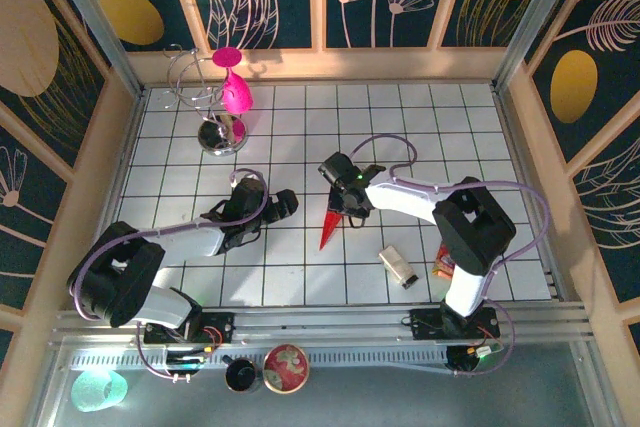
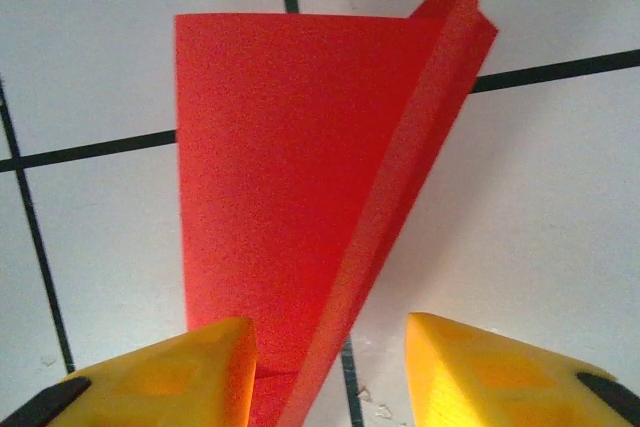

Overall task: Fold a paper plane with a square sheet of paper (pick it up from the middle)
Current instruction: Turn over a paper plane at the center of the table.

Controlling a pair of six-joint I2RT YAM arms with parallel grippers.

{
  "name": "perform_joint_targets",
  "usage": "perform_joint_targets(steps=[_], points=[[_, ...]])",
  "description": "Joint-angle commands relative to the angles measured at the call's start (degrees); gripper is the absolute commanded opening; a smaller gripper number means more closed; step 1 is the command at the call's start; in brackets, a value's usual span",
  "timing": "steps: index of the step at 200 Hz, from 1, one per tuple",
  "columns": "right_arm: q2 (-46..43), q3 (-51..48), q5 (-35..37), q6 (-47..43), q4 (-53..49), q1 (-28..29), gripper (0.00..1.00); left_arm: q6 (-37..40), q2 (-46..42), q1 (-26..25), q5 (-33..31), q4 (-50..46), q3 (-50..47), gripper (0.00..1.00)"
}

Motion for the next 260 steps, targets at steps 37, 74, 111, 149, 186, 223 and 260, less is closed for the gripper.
perform_joint_targets(steps=[37, 74, 111, 149, 186, 223, 260], points=[[-2.09, -0.57, 4.37, 2.68, -3.39, 0.38, 0.27, 0.75, 0.97, 0.42, 0.49, -0.38, 2.69, 0.99], [-1.63, 0.16, 5.49, 2.64, -3.85, 0.27, 0.10, 0.49, 0.30, 0.41, -0.69, -0.60, 2.70, 0.99], [-1.46, 2.34, 7.87, 0.28, -3.83, 0.12, 0.00, -1.85, -2.52, 0.70, -3.95, -0.17, 0.87, 0.99], [-2.42, 6.27, -0.48, -11.36, 5.81, -1.08, 0.00, -4.61, -6.54, 3.56, -3.38, 1.61, -3.07, 0.99], [-1.74, 5.38, -19.45, -17.01, 19.01, -3.23, 0.00, -6.72, -10.19, 6.33, -1.82, 1.63, -5.84, 0.99], [0.35, -0.19, -30.83, -14.83, 29.24, -5.84, 0.00, -8.88, -13.21, 8.25, -1.32, 2.75, -8.23, 0.98], [2.37, -7.46, -38.04, -11.22, 38.39, -10.07, 0.00, -5.50, -10.12, 8.27, 4.97, 5.39, -6.30, 0.93]])
